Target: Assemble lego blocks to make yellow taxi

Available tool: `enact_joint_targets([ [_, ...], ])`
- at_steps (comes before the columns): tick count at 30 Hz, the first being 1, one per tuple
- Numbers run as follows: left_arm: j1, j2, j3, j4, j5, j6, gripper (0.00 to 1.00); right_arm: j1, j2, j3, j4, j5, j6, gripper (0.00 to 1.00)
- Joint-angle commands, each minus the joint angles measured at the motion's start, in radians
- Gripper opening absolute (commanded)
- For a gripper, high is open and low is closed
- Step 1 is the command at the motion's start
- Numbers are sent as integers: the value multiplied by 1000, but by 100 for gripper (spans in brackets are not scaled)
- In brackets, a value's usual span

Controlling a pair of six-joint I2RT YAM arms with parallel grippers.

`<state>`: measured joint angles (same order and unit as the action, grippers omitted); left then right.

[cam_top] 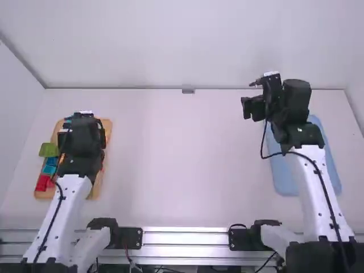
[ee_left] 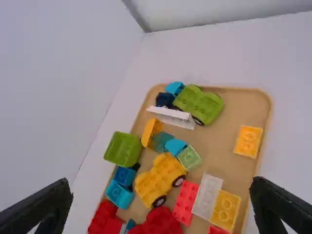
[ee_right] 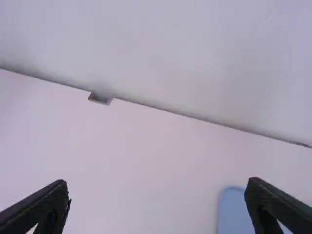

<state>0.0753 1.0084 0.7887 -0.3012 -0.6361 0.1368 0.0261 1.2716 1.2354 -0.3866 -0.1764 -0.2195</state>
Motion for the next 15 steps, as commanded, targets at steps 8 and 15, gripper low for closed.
enact_joint_targets([
  [8,219,23,105,-60,155,-133,99,8,30,60,-11,-9,-9,98],
  [15,513,100,245,-226,575,-4,99,8,30,60,-10,-9,-10,98],
])
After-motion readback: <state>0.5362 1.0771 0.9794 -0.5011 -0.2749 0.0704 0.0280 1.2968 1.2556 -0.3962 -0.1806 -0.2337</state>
